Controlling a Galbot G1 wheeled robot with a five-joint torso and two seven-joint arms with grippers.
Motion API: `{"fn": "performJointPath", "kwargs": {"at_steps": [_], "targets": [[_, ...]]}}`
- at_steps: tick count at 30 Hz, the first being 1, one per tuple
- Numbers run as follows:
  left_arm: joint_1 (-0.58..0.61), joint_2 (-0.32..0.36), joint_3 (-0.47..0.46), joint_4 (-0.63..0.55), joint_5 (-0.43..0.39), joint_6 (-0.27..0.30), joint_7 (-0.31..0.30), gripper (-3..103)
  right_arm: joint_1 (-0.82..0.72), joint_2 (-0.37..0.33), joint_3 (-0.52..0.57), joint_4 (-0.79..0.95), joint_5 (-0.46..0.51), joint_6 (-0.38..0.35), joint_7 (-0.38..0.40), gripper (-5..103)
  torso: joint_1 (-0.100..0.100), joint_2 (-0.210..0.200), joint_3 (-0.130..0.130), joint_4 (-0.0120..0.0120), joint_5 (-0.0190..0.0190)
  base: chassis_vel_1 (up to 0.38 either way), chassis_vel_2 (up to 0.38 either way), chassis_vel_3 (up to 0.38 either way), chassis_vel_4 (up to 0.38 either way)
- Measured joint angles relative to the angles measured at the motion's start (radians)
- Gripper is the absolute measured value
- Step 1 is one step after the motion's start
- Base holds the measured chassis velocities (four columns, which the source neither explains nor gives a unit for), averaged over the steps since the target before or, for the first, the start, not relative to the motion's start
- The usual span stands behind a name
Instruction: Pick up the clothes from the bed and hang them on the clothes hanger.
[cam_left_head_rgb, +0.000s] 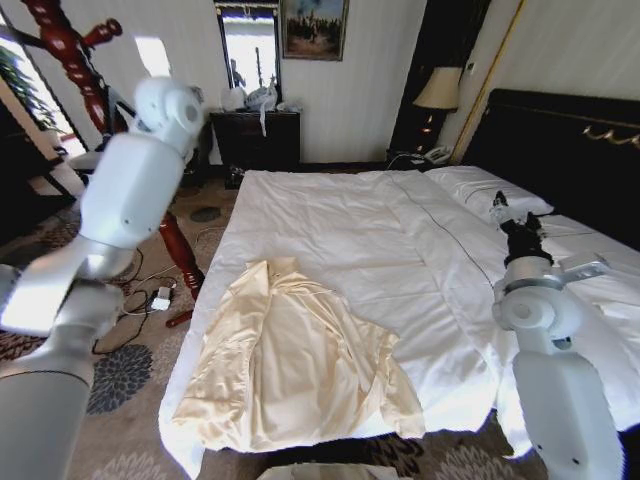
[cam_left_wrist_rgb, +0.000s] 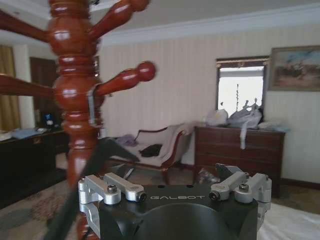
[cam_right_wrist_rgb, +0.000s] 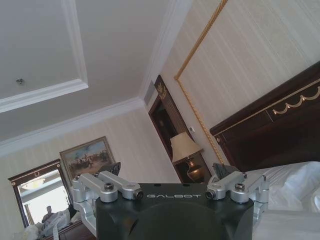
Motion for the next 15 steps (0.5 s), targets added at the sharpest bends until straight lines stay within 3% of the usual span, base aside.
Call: {"fn": "performJointPath", "kwargs": {"at_steps": [5, 15], "targets": [[-0.007, 0.028, -0.043, 0.095, 0.004, 0.003, -0.017, 100, -0.006, -0.001, 0.004, 0.005, 0.001, -0.002, 0.002, 100, 0.0, 0.0, 0.0, -0.0001, -0.0003, 0.0, 0.0, 0.0, 0.0], [0.006, 0.054, -0.072, 0.169, 0.014, -0.004, -0.032, 100, -0.026, -0.006, 0.004, 0.015, 0.001, -0.011, 0.015, 100, 0.0, 0.0, 0.0, -0.0003, 0.0, 0.0, 0.0, 0.0, 0.0]]}}
